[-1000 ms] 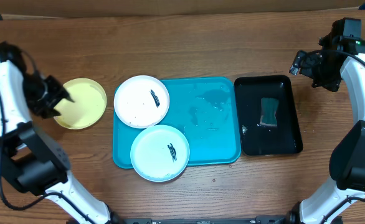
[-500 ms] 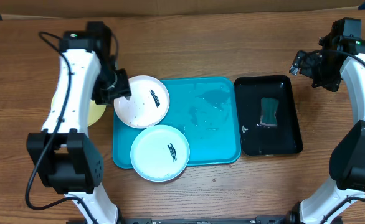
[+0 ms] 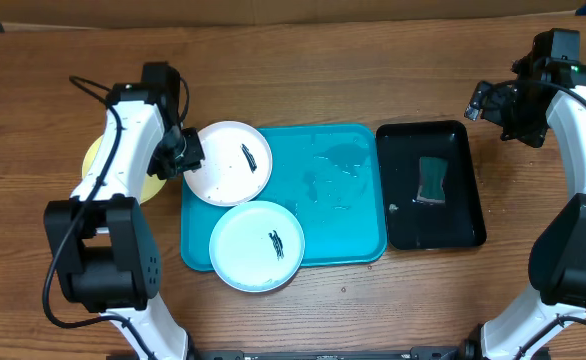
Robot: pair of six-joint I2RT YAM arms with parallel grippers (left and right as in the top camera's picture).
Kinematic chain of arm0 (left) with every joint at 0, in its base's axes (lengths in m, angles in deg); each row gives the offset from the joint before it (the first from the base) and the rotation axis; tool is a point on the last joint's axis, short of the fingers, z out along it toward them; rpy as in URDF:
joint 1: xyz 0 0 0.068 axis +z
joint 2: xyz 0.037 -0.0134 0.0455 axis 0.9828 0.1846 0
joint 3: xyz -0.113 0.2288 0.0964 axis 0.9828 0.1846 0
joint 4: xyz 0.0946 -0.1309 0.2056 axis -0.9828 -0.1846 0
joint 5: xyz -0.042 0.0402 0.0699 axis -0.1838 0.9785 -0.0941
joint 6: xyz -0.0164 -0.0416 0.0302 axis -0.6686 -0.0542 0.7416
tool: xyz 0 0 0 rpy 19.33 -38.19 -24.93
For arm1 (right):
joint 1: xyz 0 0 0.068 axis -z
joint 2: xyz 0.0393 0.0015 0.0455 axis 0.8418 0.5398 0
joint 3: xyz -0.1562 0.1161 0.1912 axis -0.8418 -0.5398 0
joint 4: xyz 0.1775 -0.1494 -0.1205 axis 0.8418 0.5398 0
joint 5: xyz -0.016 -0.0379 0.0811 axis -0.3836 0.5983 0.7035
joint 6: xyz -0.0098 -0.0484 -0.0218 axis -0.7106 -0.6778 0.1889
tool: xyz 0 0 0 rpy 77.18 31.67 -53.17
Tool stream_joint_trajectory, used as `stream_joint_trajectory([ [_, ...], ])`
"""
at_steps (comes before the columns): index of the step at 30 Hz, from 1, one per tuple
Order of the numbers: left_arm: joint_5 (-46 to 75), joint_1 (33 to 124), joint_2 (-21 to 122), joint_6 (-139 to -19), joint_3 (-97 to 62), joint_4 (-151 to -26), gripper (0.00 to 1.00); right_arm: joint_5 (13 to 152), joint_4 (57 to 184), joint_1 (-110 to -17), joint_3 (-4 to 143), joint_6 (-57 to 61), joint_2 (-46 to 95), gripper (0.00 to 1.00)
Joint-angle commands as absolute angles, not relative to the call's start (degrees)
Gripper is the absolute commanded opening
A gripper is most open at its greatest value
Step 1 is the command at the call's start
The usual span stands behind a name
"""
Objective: Clean dirty plates on tray and stack at the side
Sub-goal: 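Carry the yellow plate with the left gripper to the table left of the tray, then grip the rim of the upper white plate with the left gripper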
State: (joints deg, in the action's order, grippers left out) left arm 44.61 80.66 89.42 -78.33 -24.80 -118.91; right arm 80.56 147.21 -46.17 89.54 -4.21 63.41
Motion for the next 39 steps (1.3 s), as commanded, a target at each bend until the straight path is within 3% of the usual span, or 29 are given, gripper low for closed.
stream_joint_trajectory([
  [1,45.44,81.6,88.5,-76.85,-22.68,-115.92,0.35,80.65,147.02,-46.22,90.09,-4.01,63.08,1.0],
  [15,45.29,82.15,88.61,-76.91,-15.35,-106.65,0.2,80.63,147.02,-46.24,90.09,-3.99,63.08,1.0],
  [29,45.27,82.0,88.92,-77.15,-12.97,-103.7,0.17,80.65,147.02,-46.22,90.09,-3.99,63.08,1.0],
  [33,45.16,81.91,88.92,-77.42,-12.93,-103.59,0.08,80.65,147.02,-46.22,90.09,-4.01,63.08,1.0],
  [39,40.92,81.91,88.92,-77.53,-12.93,-103.68,0.04,80.65,147.02,-46.22,90.09,-3.99,63.08,1.0],
])
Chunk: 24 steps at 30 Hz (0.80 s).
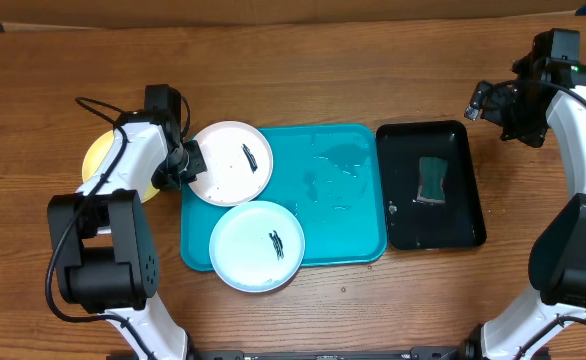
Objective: Clean dirty plates on tray and stack at the side
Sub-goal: 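Grip the rim of the upper white plate with the left gripper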
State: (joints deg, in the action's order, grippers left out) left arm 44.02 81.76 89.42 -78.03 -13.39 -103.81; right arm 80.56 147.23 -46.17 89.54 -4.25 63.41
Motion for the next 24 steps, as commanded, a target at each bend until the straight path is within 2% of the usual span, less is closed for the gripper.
stream_joint_trajectory([
  [1,39.45,81.89,88.92,-77.53,-12.93,-103.68,0.04,80.65,146.99,-46.22,90.09,-3.99,63.08,1.0],
  [8,31.8,81.06,88.92,-77.53,-12.93,-103.57,0.04,80.65,147.02,-46.24,90.09,-4.01,63.08,1.0],
  [24,31.26,69.32,88.92,-85.07,-12.91,-99.61,0.04,80.65,147.02,-46.22,90.09,-3.99,63.08,1.0],
])
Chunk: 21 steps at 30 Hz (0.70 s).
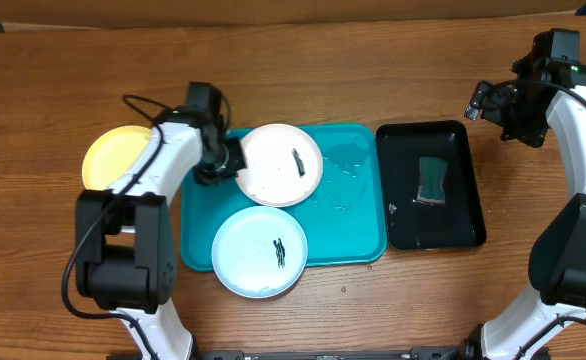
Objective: Clean dirty plates on tray and stack at the side
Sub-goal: 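Grip the rim of the upper white plate with the left gripper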
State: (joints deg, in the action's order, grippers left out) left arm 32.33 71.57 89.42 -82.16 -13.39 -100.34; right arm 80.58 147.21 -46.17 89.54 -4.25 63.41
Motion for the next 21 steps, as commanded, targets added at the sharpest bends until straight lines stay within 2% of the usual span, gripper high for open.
stream_joint_trajectory([
  [1,31.26,68.69,88.92,-85.11,-12.91,-99.29,0.04,80.65,147.02,-46.22,90.09,-3.99,63.08,1.0],
  [11,28.26,64.07,88.92,-88.24,-12.93,-97.36,0.07,80.65,147.02,-46.22,90.09,-3.99,63.08,1.0],
  [12,28.2,64.03,88.92,-88.24,-12.93,-97.45,0.1,80.63,147.02,-46.22,90.09,-4.01,63.08,1.0],
  [15,26.84,64.05,88.9,-86.66,-13.61,-98.17,0.31,80.63,147.02,-46.22,90.09,-3.99,63.08,1.0],
  [21,24.46,63.96,88.31,-82.12,-20.27,-106.02,0.45,80.65,147.02,-46.22,90.09,-3.99,63.08,1.0],
])
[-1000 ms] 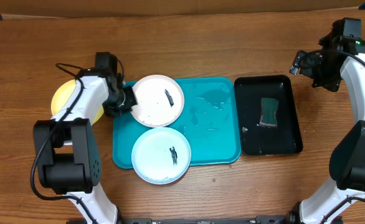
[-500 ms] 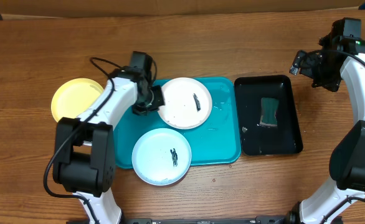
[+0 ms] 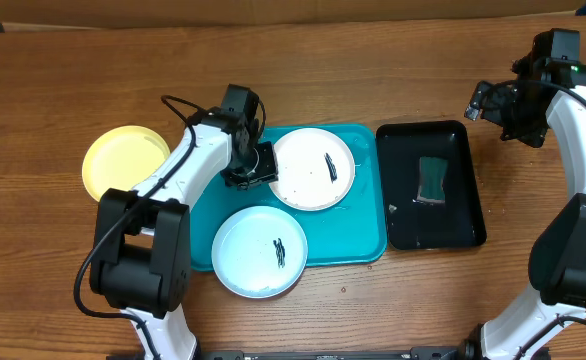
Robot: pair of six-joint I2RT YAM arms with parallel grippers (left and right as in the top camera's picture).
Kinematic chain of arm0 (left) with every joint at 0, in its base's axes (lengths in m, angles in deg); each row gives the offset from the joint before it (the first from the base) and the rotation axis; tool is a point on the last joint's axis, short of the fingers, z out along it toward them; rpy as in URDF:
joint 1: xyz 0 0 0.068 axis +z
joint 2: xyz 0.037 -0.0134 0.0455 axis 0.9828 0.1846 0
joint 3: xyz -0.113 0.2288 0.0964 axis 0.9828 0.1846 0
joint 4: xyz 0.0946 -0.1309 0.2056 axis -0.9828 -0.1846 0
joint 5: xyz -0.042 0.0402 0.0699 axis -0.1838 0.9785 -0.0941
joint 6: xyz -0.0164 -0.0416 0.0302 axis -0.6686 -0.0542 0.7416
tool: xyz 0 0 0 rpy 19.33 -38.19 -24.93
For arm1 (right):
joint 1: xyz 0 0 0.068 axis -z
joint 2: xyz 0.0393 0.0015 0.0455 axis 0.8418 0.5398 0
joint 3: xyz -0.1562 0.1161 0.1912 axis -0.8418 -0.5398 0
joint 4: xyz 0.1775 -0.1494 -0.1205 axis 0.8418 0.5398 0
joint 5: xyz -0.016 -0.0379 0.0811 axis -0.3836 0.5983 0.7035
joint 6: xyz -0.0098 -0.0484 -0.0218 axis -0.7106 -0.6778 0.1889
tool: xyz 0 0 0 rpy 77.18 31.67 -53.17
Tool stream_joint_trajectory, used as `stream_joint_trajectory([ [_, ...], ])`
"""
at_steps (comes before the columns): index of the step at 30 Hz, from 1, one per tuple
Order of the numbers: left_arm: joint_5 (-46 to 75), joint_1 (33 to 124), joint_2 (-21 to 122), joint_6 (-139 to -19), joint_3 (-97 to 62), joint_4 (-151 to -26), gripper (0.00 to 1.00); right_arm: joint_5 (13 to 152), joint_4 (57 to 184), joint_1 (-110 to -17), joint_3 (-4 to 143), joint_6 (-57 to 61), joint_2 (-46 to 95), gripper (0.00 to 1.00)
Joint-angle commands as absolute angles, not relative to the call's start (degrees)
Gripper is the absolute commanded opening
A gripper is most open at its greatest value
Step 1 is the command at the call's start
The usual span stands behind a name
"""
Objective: Clean dirty plates on tray and stack at the side
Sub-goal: 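Grip the rim of the upper white plate with the left gripper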
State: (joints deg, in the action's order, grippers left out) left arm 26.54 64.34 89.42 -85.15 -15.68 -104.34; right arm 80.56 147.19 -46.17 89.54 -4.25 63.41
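A white plate (image 3: 315, 169) with a dark smear lies on the teal tray (image 3: 358, 235), toward its back middle. My left gripper (image 3: 263, 166) is at that plate's left rim and looks shut on it. A second plate (image 3: 258, 250), pale blue-white with a dark smear, overhangs the tray's front left edge. A clean yellow plate (image 3: 125, 161) rests on the table at the left. My right gripper (image 3: 483, 100) hangs at the far right, above the table beyond the black tray; its fingers are too small to read.
A black tray (image 3: 433, 185) holding a green sponge (image 3: 432, 180) stands right of the teal tray. Water drops glisten on the teal tray. A cardboard wall runs along the back edge.
My left gripper has carried the white plate further right on the teal tray, from back left-centre to back middle. The right arm has not moved.
At first the left gripper held the white plate's rim at the teal tray's back left corner, partly hiding the yellow plate. It stayed there, then stood further right with the plate, and now further right again, with the yellow plate uncovered.
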Motion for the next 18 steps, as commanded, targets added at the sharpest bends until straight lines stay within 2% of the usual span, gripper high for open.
stream_joint_trajectory([
  [1,24.5,63.9,88.02,-81.55,-21.74,-107.7,0.46,80.65,147.02,-46.22,90.09,-4.01,63.08,1.0],
  [9,25.99,63.9,84.72,-81.59,-25.63,-115.48,0.49,80.65,147.02,-46.22,90.09,-3.99,63.08,1.0],
  [18,26.34,61.89,84.31,-82.53,-25.58,-119.24,0.48,81.15,146.27,-46.22,90.09,-3.95,63.08,1.0],
])
